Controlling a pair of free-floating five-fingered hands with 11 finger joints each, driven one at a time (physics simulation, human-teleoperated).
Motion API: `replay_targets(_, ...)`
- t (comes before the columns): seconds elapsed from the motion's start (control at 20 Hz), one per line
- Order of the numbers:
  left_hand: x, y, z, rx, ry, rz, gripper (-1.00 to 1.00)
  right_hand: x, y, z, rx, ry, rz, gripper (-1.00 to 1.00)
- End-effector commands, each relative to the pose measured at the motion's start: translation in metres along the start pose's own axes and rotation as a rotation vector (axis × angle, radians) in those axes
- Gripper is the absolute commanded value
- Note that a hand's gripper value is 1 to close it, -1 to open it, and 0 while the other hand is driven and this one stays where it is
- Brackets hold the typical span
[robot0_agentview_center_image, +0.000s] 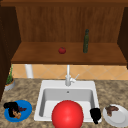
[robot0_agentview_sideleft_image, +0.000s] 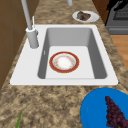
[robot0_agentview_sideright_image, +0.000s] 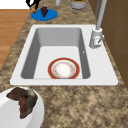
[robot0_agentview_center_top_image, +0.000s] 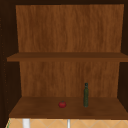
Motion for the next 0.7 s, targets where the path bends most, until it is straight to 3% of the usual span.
replay_targets(0.0,-0.013,-0.004,0.016,0.034,0.014,-0.007,1.00,0.000,0.000,0.000,0.000,0.000,0.000,0.00)
replay_targets(0.1,-0.021,-0.015,0.024,0.031,-0.014,-0.011,1.00,0.000,0.000,0.000,0.000,0.000,0.000,0.00)
replay_targets(0.15,-0.029,-0.019,0.024,0.028,-0.009,-0.017,1.00,0.000,0.000,0.000,0.000,0.000,0.000,0.00)
replay_targets(0.2,-0.034,-0.026,0.025,-0.002,0.000,-0.044,1.00,0.000,0.000,0.000,0.000,0.000,0.000,0.00)
replay_targets(0.35,-0.051,-0.031,0.036,0.014,-0.025,-0.044,1.00,0.000,0.000,0.000,0.000,0.000,0.000,0.00)
replay_targets(0.5,-0.059,-0.022,0.042,0.027,-0.046,-0.010,1.00,0.000,0.000,0.000,0.000,0.000,0.000,0.00)
replay_targets(0.65,-0.029,-0.007,0.042,0.055,-0.059,0.048,1.00,0.000,0.000,0.000,0.000,0.000,0.000,0.00)
